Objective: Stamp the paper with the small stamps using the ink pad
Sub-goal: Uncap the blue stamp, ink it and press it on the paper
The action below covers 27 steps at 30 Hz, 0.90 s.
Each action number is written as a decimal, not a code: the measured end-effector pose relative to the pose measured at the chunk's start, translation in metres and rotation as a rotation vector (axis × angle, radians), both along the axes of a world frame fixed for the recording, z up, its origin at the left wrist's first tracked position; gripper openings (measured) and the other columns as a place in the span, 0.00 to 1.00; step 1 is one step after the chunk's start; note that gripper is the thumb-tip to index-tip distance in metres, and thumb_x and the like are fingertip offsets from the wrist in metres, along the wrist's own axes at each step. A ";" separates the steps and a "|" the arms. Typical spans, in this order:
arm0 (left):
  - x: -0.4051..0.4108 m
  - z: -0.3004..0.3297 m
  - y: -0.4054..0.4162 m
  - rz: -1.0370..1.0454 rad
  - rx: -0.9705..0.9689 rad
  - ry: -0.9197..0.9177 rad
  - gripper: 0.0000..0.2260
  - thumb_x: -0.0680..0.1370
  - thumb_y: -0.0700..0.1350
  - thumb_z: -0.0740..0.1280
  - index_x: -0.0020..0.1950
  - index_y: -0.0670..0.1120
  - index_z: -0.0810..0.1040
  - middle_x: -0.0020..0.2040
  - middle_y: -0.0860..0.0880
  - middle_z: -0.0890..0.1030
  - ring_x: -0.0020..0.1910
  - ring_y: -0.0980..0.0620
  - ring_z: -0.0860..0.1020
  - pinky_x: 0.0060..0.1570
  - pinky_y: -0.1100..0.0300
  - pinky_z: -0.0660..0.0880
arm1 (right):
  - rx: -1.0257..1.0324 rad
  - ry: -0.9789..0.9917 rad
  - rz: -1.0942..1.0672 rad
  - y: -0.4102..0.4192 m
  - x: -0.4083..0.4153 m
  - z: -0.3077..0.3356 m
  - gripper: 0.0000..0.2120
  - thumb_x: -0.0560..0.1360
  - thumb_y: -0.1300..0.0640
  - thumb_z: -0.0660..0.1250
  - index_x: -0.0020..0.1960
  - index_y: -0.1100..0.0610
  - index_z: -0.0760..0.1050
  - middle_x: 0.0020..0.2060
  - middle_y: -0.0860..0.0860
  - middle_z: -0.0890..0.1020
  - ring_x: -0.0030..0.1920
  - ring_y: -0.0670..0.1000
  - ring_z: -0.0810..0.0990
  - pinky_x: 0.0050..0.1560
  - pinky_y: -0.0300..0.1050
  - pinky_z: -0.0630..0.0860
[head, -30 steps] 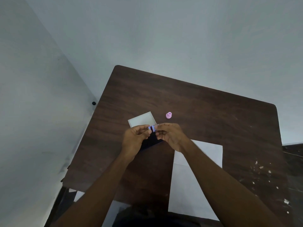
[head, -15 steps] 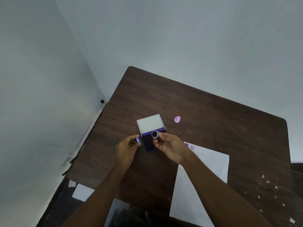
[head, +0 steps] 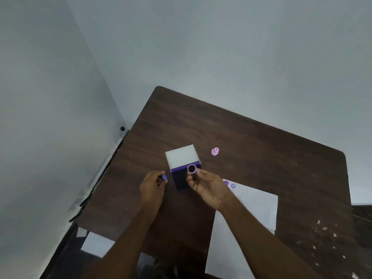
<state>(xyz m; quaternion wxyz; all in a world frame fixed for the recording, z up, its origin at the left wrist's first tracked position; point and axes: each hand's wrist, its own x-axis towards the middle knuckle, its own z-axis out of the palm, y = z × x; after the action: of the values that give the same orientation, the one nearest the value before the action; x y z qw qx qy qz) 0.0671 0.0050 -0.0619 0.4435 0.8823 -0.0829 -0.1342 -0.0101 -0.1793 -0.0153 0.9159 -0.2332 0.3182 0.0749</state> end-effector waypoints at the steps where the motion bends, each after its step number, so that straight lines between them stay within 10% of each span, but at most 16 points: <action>1: 0.000 -0.004 0.001 0.015 0.006 -0.021 0.10 0.71 0.36 0.72 0.51 0.45 0.81 0.49 0.50 0.81 0.47 0.57 0.77 0.53 0.65 0.72 | 0.010 -0.011 -0.003 0.000 -0.001 0.002 0.17 0.74 0.63 0.67 0.62 0.66 0.74 0.48 0.60 0.80 0.47 0.54 0.79 0.52 0.48 0.78; 13: 0.002 -0.005 0.003 0.031 0.013 -0.005 0.22 0.68 0.39 0.76 0.60 0.48 0.78 0.57 0.51 0.80 0.54 0.53 0.75 0.55 0.56 0.74 | 0.075 -0.057 -0.007 -0.009 -0.002 0.005 0.19 0.76 0.63 0.63 0.66 0.68 0.69 0.48 0.59 0.78 0.47 0.53 0.77 0.52 0.45 0.77; 27: -0.017 0.050 -0.056 -0.063 -0.229 0.036 0.17 0.68 0.49 0.77 0.55 0.53 0.81 0.49 0.58 0.80 0.47 0.63 0.78 0.46 0.69 0.76 | 0.016 -0.033 0.020 -0.007 0.005 -0.009 0.19 0.73 0.61 0.67 0.63 0.65 0.74 0.59 0.63 0.79 0.58 0.59 0.79 0.55 0.53 0.77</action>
<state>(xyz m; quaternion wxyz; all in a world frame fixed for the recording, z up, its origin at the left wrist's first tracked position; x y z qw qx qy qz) 0.0505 -0.0515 -0.0116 0.5382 0.8204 -0.1175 -0.1535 -0.0050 -0.1864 -0.0246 0.9220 -0.2301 0.3000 0.0830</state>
